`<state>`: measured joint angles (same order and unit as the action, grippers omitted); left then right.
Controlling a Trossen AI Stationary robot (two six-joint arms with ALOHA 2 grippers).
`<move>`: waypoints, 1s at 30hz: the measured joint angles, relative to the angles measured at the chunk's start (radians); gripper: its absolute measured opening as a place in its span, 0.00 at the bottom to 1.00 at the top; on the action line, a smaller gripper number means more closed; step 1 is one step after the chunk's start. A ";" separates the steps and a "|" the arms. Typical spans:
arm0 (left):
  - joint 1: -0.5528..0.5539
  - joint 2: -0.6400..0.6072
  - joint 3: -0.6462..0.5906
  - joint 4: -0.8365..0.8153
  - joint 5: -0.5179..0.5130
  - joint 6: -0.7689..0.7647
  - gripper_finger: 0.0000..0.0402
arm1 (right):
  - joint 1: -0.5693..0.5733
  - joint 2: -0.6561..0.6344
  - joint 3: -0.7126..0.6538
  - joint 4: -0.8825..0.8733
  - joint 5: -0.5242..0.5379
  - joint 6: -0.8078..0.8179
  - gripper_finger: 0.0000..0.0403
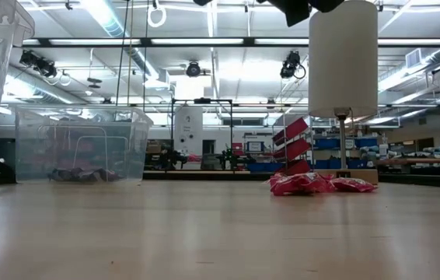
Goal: Sort candy
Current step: Put the red chocolate into the bottom left transparent bin
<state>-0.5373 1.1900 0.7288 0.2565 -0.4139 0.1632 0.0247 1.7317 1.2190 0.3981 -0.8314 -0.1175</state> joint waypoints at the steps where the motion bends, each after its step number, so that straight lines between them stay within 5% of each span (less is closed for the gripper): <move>1: 0.000 0.000 0.000 0.000 0.005 -0.001 0.36 | -0.001 0.000 0.000 0.000 0.000 -0.002 0.00; 11: 0.000 -0.001 0.000 -0.042 0.011 -0.036 0.36 | -0.020 0.000 0.000 -0.010 0.001 -0.009 0.00; 22: 0.019 -0.001 0.000 0.098 -0.003 0.053 0.35 | -0.021 0.001 0.000 -0.039 0.061 -0.044 0.00; 30: 0.020 -0.001 0.000 0.065 -0.030 0.045 0.25 | -0.020 0.001 0.000 -0.039 0.058 -0.047 0.00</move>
<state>-0.5171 1.1892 0.7292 0.3216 -0.4435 0.2079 0.0048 1.7325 1.2194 0.3595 -0.7736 -0.1648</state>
